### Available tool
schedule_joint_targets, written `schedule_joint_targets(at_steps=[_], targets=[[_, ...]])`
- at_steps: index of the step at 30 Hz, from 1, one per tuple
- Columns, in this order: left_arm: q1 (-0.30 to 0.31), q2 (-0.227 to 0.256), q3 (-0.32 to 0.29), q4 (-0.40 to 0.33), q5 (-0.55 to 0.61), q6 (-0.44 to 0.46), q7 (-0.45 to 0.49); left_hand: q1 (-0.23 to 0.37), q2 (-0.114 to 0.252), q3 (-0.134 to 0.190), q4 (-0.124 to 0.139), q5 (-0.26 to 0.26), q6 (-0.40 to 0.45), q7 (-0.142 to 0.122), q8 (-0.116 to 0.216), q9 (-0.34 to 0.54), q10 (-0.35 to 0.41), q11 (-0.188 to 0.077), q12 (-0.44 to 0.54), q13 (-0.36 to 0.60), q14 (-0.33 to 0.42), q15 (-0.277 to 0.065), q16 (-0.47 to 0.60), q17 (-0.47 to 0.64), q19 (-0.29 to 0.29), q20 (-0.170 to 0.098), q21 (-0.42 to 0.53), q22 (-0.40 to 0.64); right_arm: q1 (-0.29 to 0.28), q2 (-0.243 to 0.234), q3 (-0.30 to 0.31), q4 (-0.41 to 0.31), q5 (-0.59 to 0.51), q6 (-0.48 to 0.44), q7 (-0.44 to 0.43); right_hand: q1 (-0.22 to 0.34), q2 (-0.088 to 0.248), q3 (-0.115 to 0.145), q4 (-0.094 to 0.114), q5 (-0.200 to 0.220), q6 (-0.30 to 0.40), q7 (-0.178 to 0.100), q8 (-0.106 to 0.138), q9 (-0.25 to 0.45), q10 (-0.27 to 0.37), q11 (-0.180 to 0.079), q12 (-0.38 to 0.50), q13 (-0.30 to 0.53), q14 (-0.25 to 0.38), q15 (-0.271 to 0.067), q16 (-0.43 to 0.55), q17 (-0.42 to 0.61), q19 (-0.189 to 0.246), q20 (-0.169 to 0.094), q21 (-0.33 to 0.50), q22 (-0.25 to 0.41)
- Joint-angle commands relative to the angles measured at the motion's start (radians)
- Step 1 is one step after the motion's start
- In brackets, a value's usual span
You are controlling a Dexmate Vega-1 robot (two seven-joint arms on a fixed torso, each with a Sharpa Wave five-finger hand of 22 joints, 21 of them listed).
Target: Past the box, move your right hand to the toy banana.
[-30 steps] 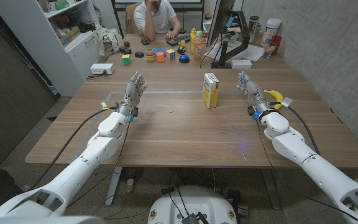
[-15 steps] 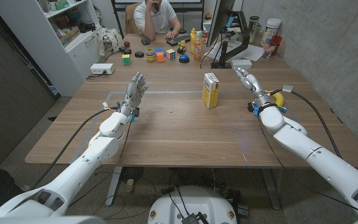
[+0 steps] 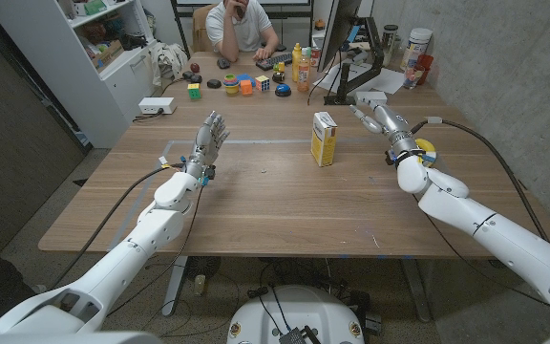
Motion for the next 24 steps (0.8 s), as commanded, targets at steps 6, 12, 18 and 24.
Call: schedule_joint_targets(at_steps=[6, 12, 18, 24], targets=[[-0.009, -0.009, 0.013, -0.003, 0.017, 0.011, 0.018, 0.0, 0.126, 0.003, -0.002, 0.006, -0.154, 0.004, 0.005, 0.005, -0.136, -0.002, 0.003, 0.003, -0.092, 0.001, 0.005, 0.002, -0.004, -0.004, 0.005, 0.004, 0.069, -0.009, -0.076, 0.034, -0.236, -0.224, -0.004, -0.011, -0.056, -0.043, -0.001, 0.006, 0.014, -0.013, -0.001, 0.006, 0.047, -0.012, 0.009, 0.007, 0.045, -0.008, 0.009, 0.003, 0.044, 0.079, -0.006, -0.001], [-0.007, -0.008, 0.017, -0.018, 0.026, 0.021, 0.034, 0.0, 0.126, 0.002, -0.002, 0.006, -0.154, 0.004, 0.005, 0.005, -0.135, -0.001, 0.003, 0.003, -0.092, 0.002, 0.005, 0.002, -0.004, -0.005, 0.006, 0.004, 0.086, -0.012, -0.08, 0.049, -0.256, -0.291, 0.016, -0.006, -0.073, -0.054, -0.007, 0.011, -0.02, -0.019, -0.015, 0.007, 0.018, -0.023, -0.004, 0.009, 0.045, -0.005, 0.003, 0.003, 0.067, 0.082, -0.007, -0.002], [0.001, -0.008, 0.02, -0.037, 0.034, 0.026, 0.05, 0.0, 0.126, 0.002, -0.002, 0.006, -0.154, 0.004, 0.005, 0.005, -0.135, -0.001, 0.003, 0.003, -0.092, 0.003, 0.006, 0.002, -0.004, -0.005, 0.005, 0.004, 0.102, -0.01, -0.079, 0.062, -0.256, -0.368, 0.047, -0.004, -0.083, -0.06, -0.011, 0.014, -0.031, -0.021, -0.016, 0.008, 0.005, -0.024, -0.01, 0.01, 0.041, 0.001, -0.001, 0.003, 0.071, 0.083, -0.011, -0.003], [0.015, -0.004, 0.021, -0.063, 0.041, 0.034, 0.068, 0.0, 0.126, 0.002, -0.002, 0.006, -0.155, 0.004, 0.005, 0.005, -0.135, 0.001, 0.003, 0.003, -0.092, 0.003, 0.005, 0.002, -0.005, -0.005, 0.005, 0.004, 0.108, -0.008, -0.073, 0.09, -0.233, -0.411, 0.043, -0.003, -0.085, -0.062, -0.012, 0.014, -0.032, -0.021, -0.016, 0.008, 0.003, -0.024, -0.011, 0.01, 0.041, 0.002, -0.001, 0.003, 0.073, 0.083, -0.012, -0.003]])
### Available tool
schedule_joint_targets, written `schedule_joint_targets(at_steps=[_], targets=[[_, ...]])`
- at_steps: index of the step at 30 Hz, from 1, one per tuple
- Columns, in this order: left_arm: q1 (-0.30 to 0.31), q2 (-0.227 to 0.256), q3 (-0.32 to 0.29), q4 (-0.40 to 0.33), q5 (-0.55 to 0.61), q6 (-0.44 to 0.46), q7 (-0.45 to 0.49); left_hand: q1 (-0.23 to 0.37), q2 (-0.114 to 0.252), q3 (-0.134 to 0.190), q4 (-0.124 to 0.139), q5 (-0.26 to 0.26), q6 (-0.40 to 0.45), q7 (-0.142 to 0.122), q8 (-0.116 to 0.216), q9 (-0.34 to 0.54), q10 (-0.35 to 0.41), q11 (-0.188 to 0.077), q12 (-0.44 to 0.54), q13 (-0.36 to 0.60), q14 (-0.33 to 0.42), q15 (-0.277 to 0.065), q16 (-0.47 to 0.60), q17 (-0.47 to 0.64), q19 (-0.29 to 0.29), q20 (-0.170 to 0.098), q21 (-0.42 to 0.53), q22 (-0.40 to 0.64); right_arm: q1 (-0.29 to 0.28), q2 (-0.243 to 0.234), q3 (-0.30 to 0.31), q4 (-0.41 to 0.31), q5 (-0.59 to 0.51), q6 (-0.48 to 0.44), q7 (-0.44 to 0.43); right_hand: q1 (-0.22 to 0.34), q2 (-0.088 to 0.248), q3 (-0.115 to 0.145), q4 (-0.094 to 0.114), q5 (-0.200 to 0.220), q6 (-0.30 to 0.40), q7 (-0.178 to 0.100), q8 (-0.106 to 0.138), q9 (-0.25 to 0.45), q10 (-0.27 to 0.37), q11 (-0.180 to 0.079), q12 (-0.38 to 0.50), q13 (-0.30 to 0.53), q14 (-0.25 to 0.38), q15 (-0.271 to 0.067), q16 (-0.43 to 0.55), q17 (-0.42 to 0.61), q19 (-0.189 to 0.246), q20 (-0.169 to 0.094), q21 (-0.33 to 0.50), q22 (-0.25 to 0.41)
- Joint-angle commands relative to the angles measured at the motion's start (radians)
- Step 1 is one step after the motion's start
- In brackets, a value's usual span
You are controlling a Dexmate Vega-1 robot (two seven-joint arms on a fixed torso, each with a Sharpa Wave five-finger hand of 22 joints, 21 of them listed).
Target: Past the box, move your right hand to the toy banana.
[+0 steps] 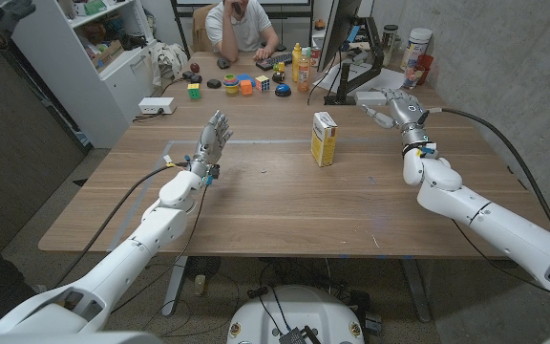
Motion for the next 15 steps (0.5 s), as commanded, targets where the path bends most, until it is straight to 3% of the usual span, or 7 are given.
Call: schedule_joint_targets(at_steps=[1, 15], targets=[[0.023, 0.004, 0.005, -0.047, 0.017, 0.016, 0.035, 0.0, 0.126, 0.002, -0.002, 0.006, -0.154, 0.005, 0.005, 0.005, -0.135, 0.001, 0.003, 0.004, -0.092, 0.003, 0.006, 0.002, -0.005, -0.006, 0.005, 0.005, 0.025, 0.003, 0.002, 0.046, 0.003, -0.132, 0.018, 0.001, -0.011, -0.005, 0.001, 0.01, -0.006, -0.002, 0.0, 0.004, -0.003, 0.001, -0.006, 0.003, 0.003, 0.006, -0.001, 0.003, 0.01, 0.003, -0.003, 0.002], [0.048, 0.01, 0.013, -0.109, 0.04, 0.042, 0.081, 0.0, 0.127, 0.001, -0.002, 0.006, -0.155, 0.004, 0.005, 0.005, -0.136, 0.0, 0.003, 0.004, -0.092, 0.003, 0.006, 0.002, -0.005, -0.006, 0.005, 0.005, 0.053, 0.028, 0.019, 0.129, 0.105, -0.267, 0.004, -0.001, -0.018, -0.016, 0.001, 0.013, -0.052, -0.009, -0.01, 0.006, -0.026, 0.002, -0.016, 0.005, -0.013, 0.023, -0.009, 0.004, -0.007, 0.005, -0.023, 0.0]])
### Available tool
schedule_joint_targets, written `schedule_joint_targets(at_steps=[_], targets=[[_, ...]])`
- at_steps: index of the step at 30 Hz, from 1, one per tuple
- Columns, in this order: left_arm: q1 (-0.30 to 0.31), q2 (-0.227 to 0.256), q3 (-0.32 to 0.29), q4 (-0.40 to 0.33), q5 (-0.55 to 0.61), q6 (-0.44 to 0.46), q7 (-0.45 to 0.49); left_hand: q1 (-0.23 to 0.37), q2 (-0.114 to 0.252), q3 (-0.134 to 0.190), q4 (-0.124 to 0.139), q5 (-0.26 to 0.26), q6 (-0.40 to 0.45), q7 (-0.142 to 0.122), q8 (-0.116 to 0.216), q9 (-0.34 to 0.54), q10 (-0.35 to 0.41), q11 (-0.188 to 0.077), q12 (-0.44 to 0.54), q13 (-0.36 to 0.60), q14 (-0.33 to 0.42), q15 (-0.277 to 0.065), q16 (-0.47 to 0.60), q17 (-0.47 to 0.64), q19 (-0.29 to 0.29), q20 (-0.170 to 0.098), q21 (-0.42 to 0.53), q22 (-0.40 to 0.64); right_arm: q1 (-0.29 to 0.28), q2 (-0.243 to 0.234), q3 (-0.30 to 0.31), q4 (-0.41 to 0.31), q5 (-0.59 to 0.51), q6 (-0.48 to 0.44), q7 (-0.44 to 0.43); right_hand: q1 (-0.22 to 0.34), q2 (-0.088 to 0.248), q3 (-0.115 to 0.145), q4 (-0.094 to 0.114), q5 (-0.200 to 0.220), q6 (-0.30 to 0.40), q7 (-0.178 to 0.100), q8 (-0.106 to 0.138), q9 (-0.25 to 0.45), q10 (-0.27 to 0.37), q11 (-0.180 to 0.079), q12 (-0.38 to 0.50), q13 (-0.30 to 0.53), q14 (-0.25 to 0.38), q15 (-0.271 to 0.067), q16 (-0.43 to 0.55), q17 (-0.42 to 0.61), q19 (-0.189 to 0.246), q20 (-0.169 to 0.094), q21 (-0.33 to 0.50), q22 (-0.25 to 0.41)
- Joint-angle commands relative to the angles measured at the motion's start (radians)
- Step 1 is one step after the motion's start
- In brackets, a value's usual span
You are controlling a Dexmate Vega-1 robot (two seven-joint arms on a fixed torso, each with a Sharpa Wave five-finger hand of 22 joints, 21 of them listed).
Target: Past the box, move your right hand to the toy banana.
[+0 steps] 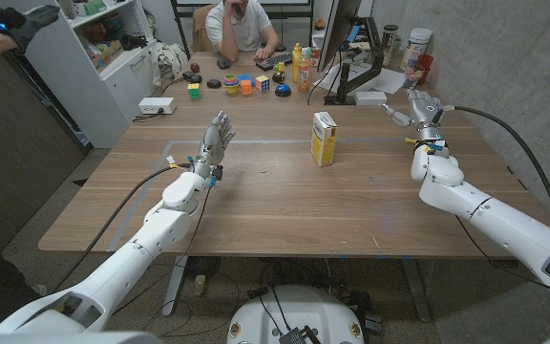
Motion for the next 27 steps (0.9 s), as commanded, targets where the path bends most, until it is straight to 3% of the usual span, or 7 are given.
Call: schedule_joint_targets(at_steps=[1, 15, 27], targets=[[0.023, 0.004, 0.008, -0.055, 0.021, 0.024, 0.044, 0.0, 0.127, 0.001, -0.002, 0.006, -0.155, 0.004, 0.005, 0.005, -0.136, 0.0, 0.003, 0.004, -0.093, 0.003, 0.006, 0.002, -0.005, -0.006, 0.005, 0.005, 0.027, 0.017, 0.023, 0.077, 0.097, -0.12, -0.008, -0.004, -0.008, -0.006, -0.002, 0.006, -0.019, -0.001, -0.005, 0.006, -0.01, 0.002, -0.003, 0.005, -0.002, 0.013, -0.002, 0.004, -0.014, 0.0, -0.007, 0.0], [0.034, 0.002, 0.007, -0.069, 0.026, 0.026, 0.059, 0.0, 0.126, 0.0, -0.002, 0.007, -0.154, 0.005, 0.005, 0.005, -0.136, 0.0, 0.003, 0.004, -0.092, 0.003, 0.006, 0.002, -0.005, -0.005, 0.005, 0.005, 0.089, 0.014, -0.015, 0.141, 0.232, -0.21, 0.075, 0.009, -0.01, -0.013, -0.008, 0.008, -0.089, 0.008, -0.011, 0.008, -0.051, 0.011, -0.018, 0.007, -0.024, 0.042, -0.008, 0.004, -0.016, 0.0, -0.024, 0.0], [0.026, 0.003, 0.008, -0.063, 0.026, 0.031, 0.054, 0.0, 0.126, -0.001, -0.002, 0.007, -0.154, 0.005, 0.006, 0.005, -0.136, -0.001, 0.003, 0.004, -0.092, 0.003, 0.007, 0.002, -0.005, -0.005, 0.006, 0.005, 0.136, 0.021, -0.088, 0.193, 0.295, -0.193, 0.115, 0.036, -0.009, -0.014, -0.022, 0.013, -0.083, -0.004, 0.005, 0.008, -0.058, 0.011, -0.017, 0.008, -0.017, 0.052, -0.004, 0.003, 0.01, 0.0, -0.025, 0.002]])
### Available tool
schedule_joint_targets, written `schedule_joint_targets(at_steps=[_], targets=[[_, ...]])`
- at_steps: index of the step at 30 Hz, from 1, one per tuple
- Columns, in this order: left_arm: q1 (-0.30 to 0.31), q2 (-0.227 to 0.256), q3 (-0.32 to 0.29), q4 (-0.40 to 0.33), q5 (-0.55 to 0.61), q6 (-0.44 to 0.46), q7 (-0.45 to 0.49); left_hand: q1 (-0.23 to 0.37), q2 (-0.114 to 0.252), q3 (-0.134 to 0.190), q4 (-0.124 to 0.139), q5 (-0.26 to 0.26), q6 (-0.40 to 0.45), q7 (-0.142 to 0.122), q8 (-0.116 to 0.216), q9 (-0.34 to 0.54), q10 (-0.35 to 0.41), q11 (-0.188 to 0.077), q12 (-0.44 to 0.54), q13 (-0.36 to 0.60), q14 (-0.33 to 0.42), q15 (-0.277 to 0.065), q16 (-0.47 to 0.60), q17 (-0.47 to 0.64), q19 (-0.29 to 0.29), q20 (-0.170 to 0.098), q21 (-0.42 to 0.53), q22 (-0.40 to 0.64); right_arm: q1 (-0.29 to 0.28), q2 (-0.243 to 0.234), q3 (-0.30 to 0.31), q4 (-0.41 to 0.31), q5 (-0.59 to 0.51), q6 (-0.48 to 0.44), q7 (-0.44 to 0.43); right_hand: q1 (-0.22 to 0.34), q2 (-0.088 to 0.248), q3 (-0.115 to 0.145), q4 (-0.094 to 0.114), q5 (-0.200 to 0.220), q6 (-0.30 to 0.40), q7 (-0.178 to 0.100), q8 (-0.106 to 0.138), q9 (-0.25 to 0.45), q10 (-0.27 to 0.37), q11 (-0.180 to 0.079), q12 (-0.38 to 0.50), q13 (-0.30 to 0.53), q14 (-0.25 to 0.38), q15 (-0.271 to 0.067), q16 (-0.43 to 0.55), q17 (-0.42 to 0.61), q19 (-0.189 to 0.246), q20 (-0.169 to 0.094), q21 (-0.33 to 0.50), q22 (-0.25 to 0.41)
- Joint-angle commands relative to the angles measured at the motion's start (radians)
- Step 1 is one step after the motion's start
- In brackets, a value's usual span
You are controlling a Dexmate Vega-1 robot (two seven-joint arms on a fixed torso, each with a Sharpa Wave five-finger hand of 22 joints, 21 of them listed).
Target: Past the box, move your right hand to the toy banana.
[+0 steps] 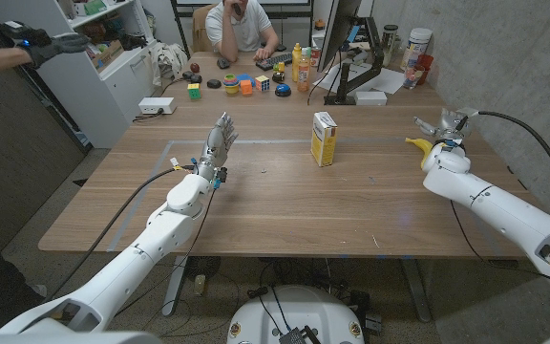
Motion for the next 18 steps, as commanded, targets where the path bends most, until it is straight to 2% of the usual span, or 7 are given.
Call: schedule_joint_targets(at_steps=[1, 10, 18], targets=[[-0.006, -0.001, 0.001, 0.004, 0.001, 0.006, -0.002, 0.0, 0.126, -0.001, -0.002, 0.007, -0.155, 0.005, 0.005, 0.005, -0.136, 0.0, 0.004, 0.004, -0.092, 0.003, 0.006, 0.002, -0.005, -0.005, 0.005, 0.005, 0.047, 0.009, -0.064, 0.056, 0.074, -0.002, 0.036, 0.021, 0.001, 0.004, -0.007, 0.008, -0.009, -0.004, 0.008, 0.003, -0.006, 0.002, 0.002, 0.003, 0.003, 0.01, 0.004, 0.004, 0.015, 0.003, -0.003, 0.001], [-0.011, -0.002, 0.001, 0.019, 0.0, 0.008, -0.003, 0.0, 0.126, -0.001, -0.002, 0.007, -0.154, 0.004, 0.005, 0.005, -0.136, 0.0, 0.004, 0.004, -0.093, 0.002, 0.006, 0.002, -0.005, -0.005, 0.006, 0.005, 0.068, 0.012, -0.104, 0.079, 0.079, 0.032, 0.037, 0.042, 0.008, 0.009, -0.016, 0.011, -0.017, 0.005, 0.01, 0.003, -0.008, 0.005, 0.003, 0.003, 0.015, 0.003, 0.008, 0.003, 0.041, 0.001, 0.002, 0.003], [-0.015, -0.005, 0.001, 0.027, -0.002, 0.006, -0.004, 0.0, 0.127, -0.002, -0.002, 0.008, -0.155, 0.004, 0.005, 0.005, -0.136, 0.0, 0.004, 0.004, -0.093, 0.003, 0.006, 0.002, -0.005, -0.004, 0.005, 0.005, 0.11, 0.022, -0.163, 0.121, 0.055, 0.034, 0.082, 0.082, 0.016, 0.016, -0.035, 0.018, -0.023, 0.007, 0.014, 0.003, -0.004, -0.003, 0.007, 0.003, 0.023, -0.011, 0.008, 0.002, 0.1, -0.001, 0.016, 0.005]])
